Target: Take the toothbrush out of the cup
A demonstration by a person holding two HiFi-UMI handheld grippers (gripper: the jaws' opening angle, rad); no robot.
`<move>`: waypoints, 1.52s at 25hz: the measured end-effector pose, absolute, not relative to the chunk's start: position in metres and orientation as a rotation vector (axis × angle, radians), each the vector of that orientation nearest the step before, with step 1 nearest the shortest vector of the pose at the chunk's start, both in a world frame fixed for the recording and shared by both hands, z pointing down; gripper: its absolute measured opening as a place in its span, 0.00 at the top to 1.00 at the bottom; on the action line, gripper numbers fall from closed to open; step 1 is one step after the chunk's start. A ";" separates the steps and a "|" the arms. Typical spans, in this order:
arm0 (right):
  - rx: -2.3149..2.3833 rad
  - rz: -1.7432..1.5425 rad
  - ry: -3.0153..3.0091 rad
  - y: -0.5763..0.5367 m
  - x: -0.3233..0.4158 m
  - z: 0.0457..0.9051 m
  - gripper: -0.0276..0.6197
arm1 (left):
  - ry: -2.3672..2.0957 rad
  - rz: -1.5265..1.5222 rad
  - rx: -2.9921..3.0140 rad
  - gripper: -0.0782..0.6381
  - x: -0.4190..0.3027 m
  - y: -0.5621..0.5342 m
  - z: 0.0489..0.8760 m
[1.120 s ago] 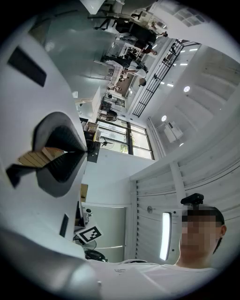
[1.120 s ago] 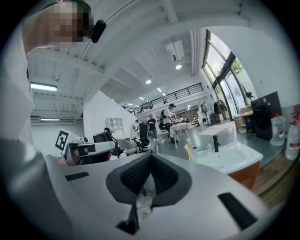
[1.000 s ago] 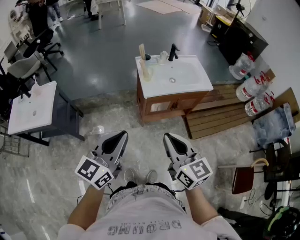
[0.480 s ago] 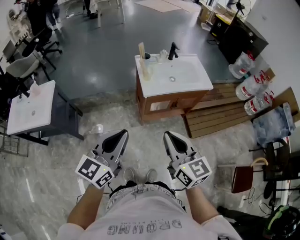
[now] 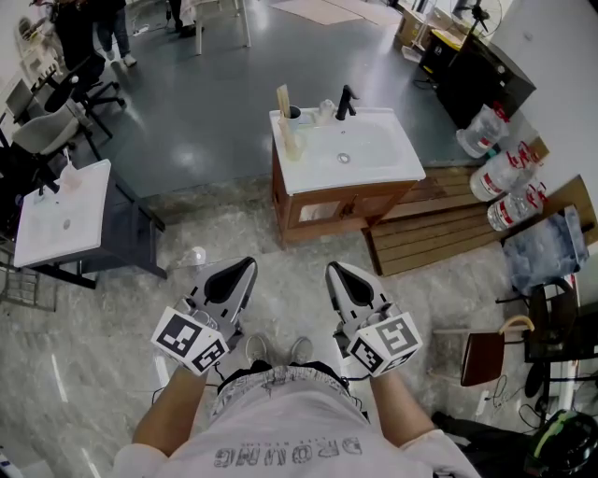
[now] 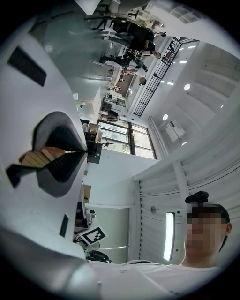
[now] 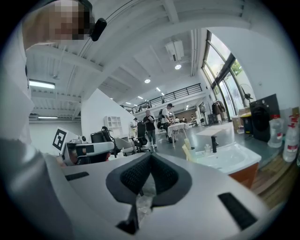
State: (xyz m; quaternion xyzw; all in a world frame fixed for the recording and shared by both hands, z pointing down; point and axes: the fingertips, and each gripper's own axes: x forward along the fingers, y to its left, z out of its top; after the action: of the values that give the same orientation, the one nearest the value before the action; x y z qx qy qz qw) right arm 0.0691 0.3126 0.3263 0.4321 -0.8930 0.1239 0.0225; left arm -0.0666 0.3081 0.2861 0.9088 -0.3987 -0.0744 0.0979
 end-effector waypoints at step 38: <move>1.332 0.391 -2.768 0.311 0.070 0.326 0.79 | -1.175 -0.192 2.683 0.75 -0.064 0.306 0.291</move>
State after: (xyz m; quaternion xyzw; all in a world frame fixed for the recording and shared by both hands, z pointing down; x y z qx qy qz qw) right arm 0.0699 0.3107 0.3265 0.4299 -0.8937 0.1261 0.0225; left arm -0.0637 0.3064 0.2911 0.9091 -0.3983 -0.0650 0.1029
